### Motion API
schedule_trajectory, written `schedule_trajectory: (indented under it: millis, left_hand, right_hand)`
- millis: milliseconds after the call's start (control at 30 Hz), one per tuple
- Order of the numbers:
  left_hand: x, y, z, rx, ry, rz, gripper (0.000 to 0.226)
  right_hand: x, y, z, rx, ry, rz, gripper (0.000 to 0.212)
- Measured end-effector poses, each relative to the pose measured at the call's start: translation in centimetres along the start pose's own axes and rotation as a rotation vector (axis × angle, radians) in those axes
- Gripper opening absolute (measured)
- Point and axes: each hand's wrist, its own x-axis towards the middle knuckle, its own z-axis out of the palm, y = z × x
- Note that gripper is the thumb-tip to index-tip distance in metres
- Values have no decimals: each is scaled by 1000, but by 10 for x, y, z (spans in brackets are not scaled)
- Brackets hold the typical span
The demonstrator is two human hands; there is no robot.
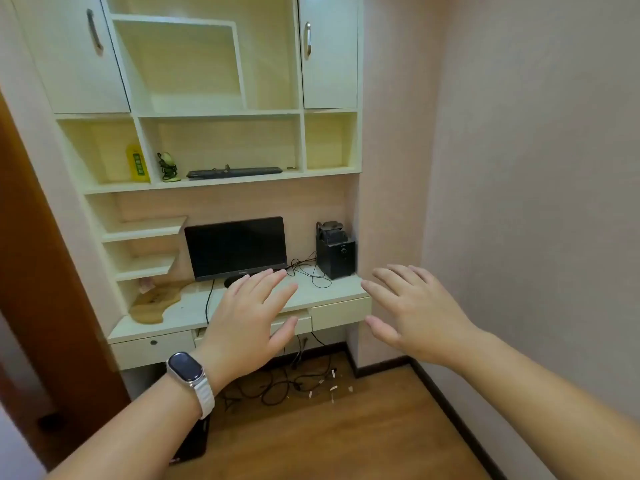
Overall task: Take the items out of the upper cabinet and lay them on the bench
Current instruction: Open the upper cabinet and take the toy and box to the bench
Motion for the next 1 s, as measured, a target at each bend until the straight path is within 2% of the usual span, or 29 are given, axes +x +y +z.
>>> schedule_trajectory:
  millis: [200,633,1000]
  left_hand:
    - [26,-46,52,-41,3,25,52]
    - [106,-207,151,-71,30,57,49]
    - [172,-257,213,-143,86,59,49]
  right_hand:
    - [55,-2,47,-30,-28,6,57]
    - [234,-30,129,-64,-45,-6,56]
    - [313,0,183,-95,-25,-1,55]
